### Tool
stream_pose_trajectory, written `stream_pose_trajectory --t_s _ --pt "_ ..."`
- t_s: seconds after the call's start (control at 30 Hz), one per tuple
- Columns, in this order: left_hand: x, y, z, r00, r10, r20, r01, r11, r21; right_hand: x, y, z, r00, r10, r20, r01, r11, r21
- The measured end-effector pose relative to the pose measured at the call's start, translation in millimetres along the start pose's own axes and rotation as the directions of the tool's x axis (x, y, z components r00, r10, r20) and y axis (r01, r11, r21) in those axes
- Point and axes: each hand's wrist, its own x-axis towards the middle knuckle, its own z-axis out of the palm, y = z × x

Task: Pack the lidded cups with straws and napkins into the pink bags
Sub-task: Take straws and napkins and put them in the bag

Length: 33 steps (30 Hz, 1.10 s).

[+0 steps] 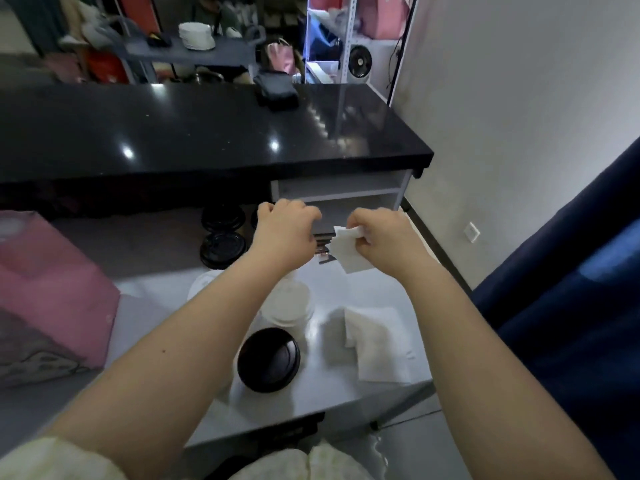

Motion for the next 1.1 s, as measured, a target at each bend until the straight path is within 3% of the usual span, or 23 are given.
stream_pose_trajectory --t_s 0.3,0.67,0.83,1.0,1.1 --pt "-36 -101 -75 0.95 -0.223 -0.219 0.225 0.974 -0.016 62 -107 -10 0.933 -0.295 -0.205 0.311 0.949 0.047" --pt "-160 -231 -128 0.795 -0.453 -0.402 0.49 0.871 -0.013 98 -276 5 0.778 -0.502 -0.377 0.579 0.806 0.122" --pt "-219 -295 -145 0.754 -0.516 -0.408 0.565 0.825 0.0 105 -350 -1 0.724 -0.426 -0.543 0.626 0.737 0.255" --pt "-273 -356 -136 0.756 -0.561 -0.338 0.605 0.796 0.031 97 -435 21 0.689 -0.499 -0.526 0.683 0.69 0.24" --pt "-293 -390 -132 0.763 -0.566 -0.313 0.603 0.798 0.028 90 -473 50 0.708 -0.517 -0.481 0.674 0.698 0.242"
